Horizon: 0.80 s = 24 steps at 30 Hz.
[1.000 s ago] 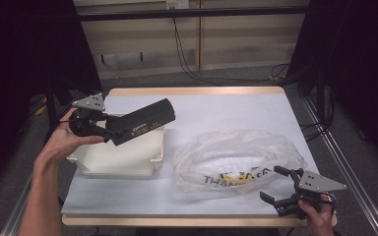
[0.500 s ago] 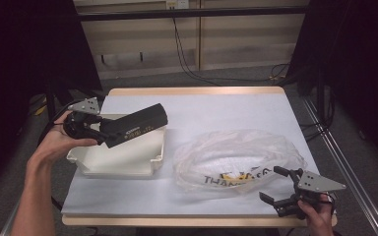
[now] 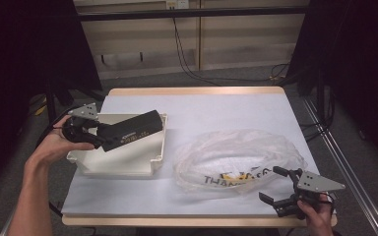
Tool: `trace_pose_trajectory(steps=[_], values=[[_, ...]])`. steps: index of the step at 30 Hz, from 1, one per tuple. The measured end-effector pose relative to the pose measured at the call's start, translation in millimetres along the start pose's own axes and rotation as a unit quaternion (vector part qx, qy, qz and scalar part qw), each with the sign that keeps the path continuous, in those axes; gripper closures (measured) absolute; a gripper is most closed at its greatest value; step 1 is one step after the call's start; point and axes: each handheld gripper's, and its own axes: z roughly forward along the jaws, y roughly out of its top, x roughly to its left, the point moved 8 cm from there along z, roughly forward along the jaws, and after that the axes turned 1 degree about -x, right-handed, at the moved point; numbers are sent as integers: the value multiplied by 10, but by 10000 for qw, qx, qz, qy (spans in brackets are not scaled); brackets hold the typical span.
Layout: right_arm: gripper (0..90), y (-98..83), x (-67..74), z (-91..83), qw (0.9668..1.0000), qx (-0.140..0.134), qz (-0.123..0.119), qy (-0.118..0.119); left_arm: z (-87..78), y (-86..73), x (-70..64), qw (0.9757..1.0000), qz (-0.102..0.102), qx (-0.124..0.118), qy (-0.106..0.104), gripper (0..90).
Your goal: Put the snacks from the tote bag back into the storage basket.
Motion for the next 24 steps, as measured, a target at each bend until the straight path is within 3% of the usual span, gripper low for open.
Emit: trace_pose_trajectory(steps=[4,9,14,24], values=[[0,-3,-11,1,10000,17,-5,-14,47,-34,19,10000,-79,-18,-57,433],[0,-3,-9,2,10000,16,7,-16,120,-102,46,9998,-84,141,-86,432],[0,-8,6,15,10000,29,-1,28,164,-132,78,9998,-148,95,-106,432],[0,-9,9,19,10000,42,-6,22,296,-248,131,9993,-167,315,-122,433]])
